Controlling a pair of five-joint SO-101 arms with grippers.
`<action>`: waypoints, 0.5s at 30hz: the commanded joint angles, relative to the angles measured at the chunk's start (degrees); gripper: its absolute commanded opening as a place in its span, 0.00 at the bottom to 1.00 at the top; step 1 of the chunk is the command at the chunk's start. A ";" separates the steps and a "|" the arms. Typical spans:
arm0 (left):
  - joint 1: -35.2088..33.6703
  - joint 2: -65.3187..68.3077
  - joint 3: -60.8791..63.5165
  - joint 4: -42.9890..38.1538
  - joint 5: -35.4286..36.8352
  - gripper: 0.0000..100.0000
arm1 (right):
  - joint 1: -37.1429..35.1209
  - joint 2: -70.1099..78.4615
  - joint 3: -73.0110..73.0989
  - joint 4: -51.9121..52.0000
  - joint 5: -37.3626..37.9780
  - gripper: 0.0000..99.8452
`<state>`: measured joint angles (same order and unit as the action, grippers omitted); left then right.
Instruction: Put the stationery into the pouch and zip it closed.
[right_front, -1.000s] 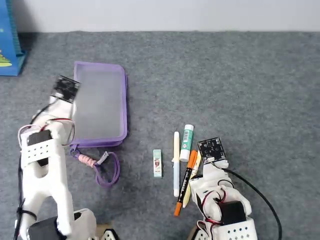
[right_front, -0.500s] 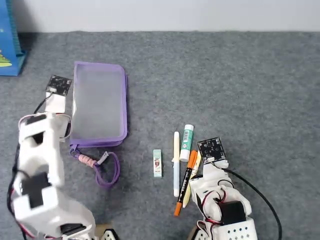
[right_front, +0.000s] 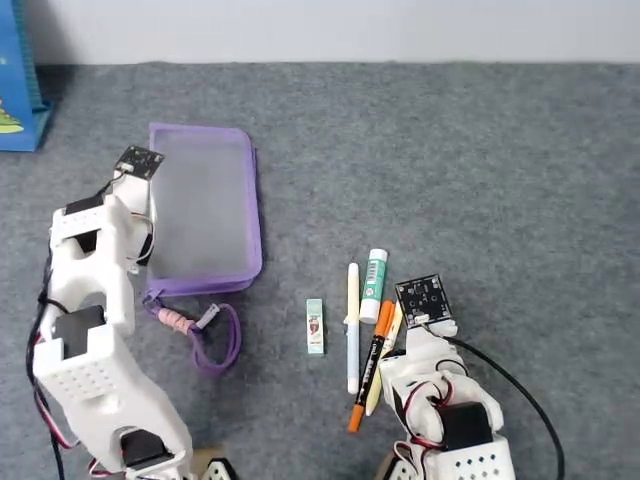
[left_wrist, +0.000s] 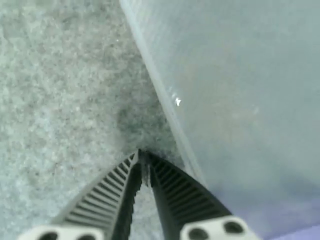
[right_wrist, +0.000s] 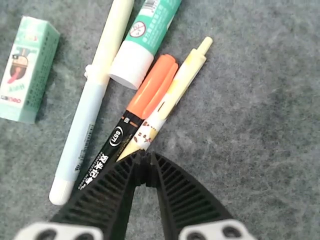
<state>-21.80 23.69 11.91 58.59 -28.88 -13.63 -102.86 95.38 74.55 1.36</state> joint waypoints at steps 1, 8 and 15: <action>4.48 -3.87 -1.98 5.19 -0.18 0.02 | 0.48 -1.10 1.05 -0.75 -0.26 0.01; 14.77 -6.07 -1.98 13.54 2.55 0.02 | 0.57 -1.10 1.05 -0.75 -0.18 0.01; 17.32 -10.37 -1.98 14.42 8.97 0.02 | 6.55 -1.10 0.35 -1.80 -0.18 0.01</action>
<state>-5.27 19.03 12.09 71.96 -22.29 -10.55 -102.86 95.38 74.11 1.36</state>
